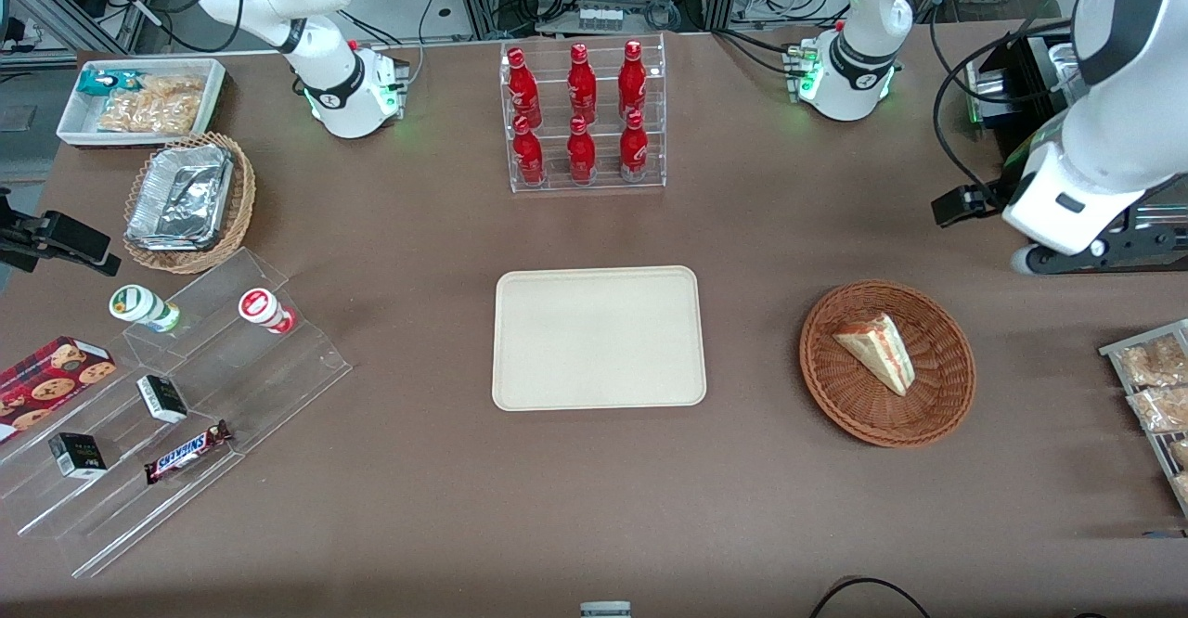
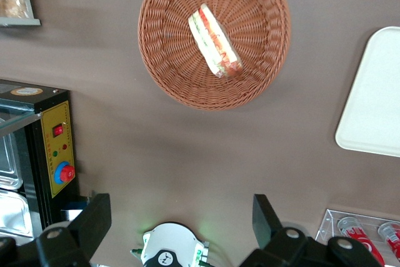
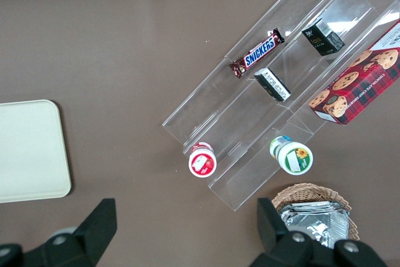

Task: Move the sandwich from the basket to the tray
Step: 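Move the left gripper down over the sandwich in the wicker basket, then close the left gripper on the wrapped sandwich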

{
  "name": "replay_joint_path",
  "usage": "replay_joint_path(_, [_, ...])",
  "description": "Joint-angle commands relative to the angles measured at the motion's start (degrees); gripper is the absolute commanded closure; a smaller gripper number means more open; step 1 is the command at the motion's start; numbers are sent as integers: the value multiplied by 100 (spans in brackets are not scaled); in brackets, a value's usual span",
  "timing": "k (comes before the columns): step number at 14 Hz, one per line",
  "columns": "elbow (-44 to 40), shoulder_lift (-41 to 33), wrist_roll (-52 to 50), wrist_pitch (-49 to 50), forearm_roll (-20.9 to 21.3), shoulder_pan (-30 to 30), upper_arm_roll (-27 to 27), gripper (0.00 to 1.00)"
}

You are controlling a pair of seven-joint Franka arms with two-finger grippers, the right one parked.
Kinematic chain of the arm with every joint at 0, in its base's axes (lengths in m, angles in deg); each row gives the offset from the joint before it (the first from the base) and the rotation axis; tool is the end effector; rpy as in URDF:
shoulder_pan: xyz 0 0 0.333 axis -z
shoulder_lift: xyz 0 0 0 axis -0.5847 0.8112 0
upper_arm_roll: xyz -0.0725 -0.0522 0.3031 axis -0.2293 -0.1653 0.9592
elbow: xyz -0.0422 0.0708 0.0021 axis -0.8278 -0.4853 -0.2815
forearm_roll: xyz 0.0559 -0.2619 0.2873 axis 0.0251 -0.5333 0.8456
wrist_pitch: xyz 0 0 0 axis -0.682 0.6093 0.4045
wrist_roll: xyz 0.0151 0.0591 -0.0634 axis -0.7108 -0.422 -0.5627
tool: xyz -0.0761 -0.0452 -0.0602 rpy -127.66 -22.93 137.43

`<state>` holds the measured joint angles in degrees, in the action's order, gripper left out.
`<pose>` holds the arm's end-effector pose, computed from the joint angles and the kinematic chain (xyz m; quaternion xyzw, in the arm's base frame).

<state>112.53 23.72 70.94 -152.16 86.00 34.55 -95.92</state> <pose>0.5603 -0.0798 0.5721 -0.9881 -0.0718 0.1215 0.0615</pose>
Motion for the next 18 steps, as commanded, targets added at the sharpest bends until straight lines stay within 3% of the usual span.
replay_joint_path(1, [-165,700,-22,40,79,-79,47,0])
replay_joint_path(4, [-34,1360,-555,-739,1,-70,196,0])
replay_joint_path(7, [143,1948,-2415,-1566,62,-18,196,0])
replay_joint_path(11, [484,2425,-3552,-2497,53,-35,196,0])
replay_joint_path(18, [1311,2469,-4109,-3502,44,-44,196,0])
